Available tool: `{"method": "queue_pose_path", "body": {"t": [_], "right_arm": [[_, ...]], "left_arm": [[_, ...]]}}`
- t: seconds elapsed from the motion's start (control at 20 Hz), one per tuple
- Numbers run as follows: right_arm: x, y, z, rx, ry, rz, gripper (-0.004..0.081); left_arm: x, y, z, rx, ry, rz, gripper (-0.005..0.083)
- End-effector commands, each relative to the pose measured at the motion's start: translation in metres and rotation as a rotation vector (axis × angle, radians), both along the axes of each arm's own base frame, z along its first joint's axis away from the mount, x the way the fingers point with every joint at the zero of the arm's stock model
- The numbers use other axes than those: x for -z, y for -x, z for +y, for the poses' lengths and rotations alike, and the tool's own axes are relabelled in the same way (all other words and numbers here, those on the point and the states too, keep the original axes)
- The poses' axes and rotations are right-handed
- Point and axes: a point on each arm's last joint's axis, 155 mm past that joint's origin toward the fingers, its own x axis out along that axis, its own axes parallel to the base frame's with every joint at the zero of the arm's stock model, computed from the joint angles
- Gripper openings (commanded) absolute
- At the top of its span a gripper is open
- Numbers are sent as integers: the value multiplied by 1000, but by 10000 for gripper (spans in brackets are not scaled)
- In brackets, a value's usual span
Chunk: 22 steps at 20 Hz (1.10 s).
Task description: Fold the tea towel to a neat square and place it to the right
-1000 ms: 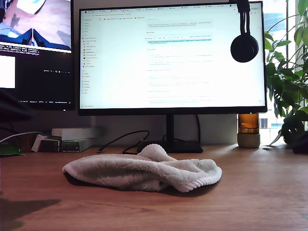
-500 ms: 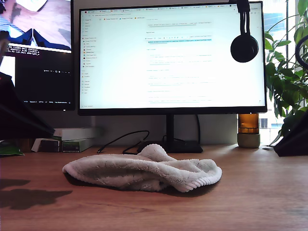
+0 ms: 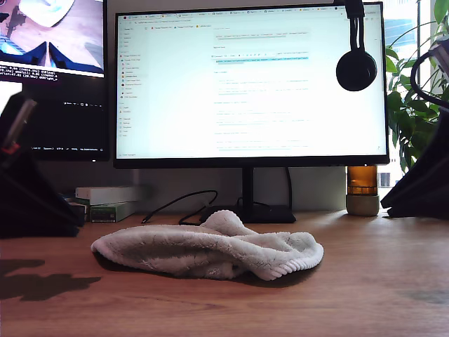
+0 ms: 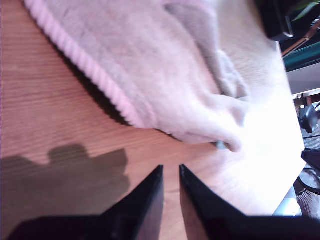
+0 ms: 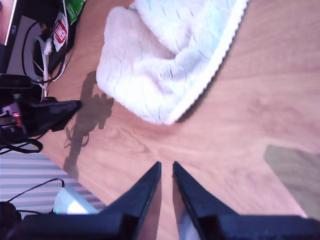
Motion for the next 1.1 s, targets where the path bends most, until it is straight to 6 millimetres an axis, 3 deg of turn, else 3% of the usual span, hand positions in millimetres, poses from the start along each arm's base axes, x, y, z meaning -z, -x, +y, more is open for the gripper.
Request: {"method": "queue_pose_path", "body": {"t": [0.0, 0.1, 0.15, 0.4, 0.6, 1.05], "right_arm": [[-1, -3, 2, -9, 0, -19, 59], [-1, -5, 3, -8, -1, -23, 59], [-1, -5, 3, -9, -1, -22, 59], [0, -5, 3, -8, 0, -21, 59], [-1, -6, 2, -6, 0, -27, 59], [0, -9, 0, 8, 12, -30, 59]], "left_arm": [[0, -11, -3, 1, 2, 3, 262], [2, -20, -5, 1, 0, 15, 460], [2, -25, -5, -1, 0, 19, 484], [15, -43, -5, -23, -27, 57, 483], [27, -43, -6, -16, -43, 90, 483], [22, -39, -37, 49, -78, 31, 479]]}}
